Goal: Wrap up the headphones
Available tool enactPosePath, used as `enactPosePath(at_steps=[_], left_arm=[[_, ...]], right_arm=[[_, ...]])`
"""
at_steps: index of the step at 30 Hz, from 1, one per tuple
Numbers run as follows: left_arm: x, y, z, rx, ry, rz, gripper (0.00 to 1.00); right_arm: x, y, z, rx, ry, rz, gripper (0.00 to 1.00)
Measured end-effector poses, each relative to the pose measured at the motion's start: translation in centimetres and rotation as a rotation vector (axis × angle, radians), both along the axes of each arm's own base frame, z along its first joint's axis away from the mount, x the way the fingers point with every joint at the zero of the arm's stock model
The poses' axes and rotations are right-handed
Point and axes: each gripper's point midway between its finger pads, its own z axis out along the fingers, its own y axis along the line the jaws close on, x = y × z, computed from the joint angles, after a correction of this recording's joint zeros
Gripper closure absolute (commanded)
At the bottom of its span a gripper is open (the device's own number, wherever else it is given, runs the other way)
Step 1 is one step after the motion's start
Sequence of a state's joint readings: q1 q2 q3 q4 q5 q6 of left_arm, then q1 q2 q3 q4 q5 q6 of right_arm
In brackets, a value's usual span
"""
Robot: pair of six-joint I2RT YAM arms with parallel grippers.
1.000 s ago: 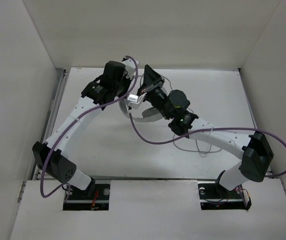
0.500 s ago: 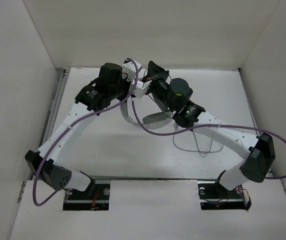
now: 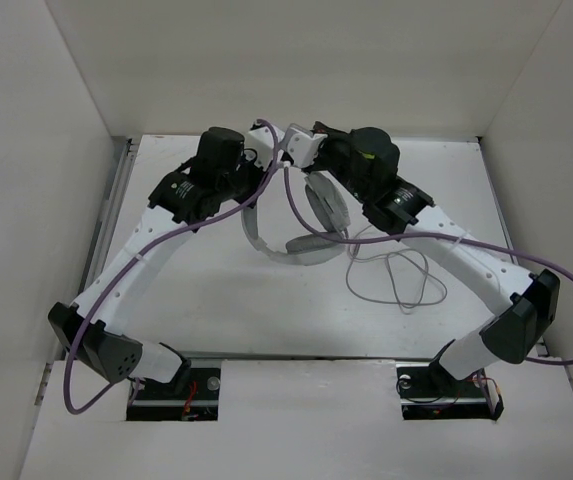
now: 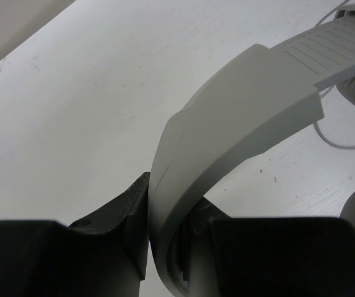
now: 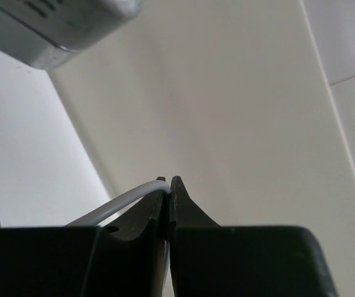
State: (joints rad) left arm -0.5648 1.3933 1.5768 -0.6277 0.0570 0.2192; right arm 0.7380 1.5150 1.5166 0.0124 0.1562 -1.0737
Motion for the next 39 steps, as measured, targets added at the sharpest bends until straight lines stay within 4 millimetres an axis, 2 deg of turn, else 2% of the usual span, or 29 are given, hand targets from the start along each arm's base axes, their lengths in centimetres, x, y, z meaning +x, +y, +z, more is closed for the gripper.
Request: enactPosePath(at_steps=[5, 9, 14, 30, 39], left_arm=[[-0.8, -0.7, -0.2, -0.001, 0.018, -0.040, 1.00], [-1.2, -1.0, -0.4, 0.002, 0.027, -0.060, 1.00], [-1.3, -1.1, -0.4, 0.000, 0.028, -0.062, 1.00], [-1.2, -1.0, -0.4, -0.019, 0.042, -0.041, 1.00], [-1.3, -0.9, 0.0, -0.050, 0.059, -0.019, 1.00]], right_arm=[[-0.5, 0.4, -0.8, 0.024, 0.079, 0.035, 1.00], [-0.9, 0.6, 0.0, 0.038, 0.087, 0.046, 1.00], [-1.3, 0.9, 0.9, 0.048, 0.075, 0.051, 1.00], [-2.2, 2.9, 0.1, 0.037, 0.080, 0.047, 1.00], [-1.6, 3.3, 0.0, 0.055, 0.060, 0.050, 0.99]])
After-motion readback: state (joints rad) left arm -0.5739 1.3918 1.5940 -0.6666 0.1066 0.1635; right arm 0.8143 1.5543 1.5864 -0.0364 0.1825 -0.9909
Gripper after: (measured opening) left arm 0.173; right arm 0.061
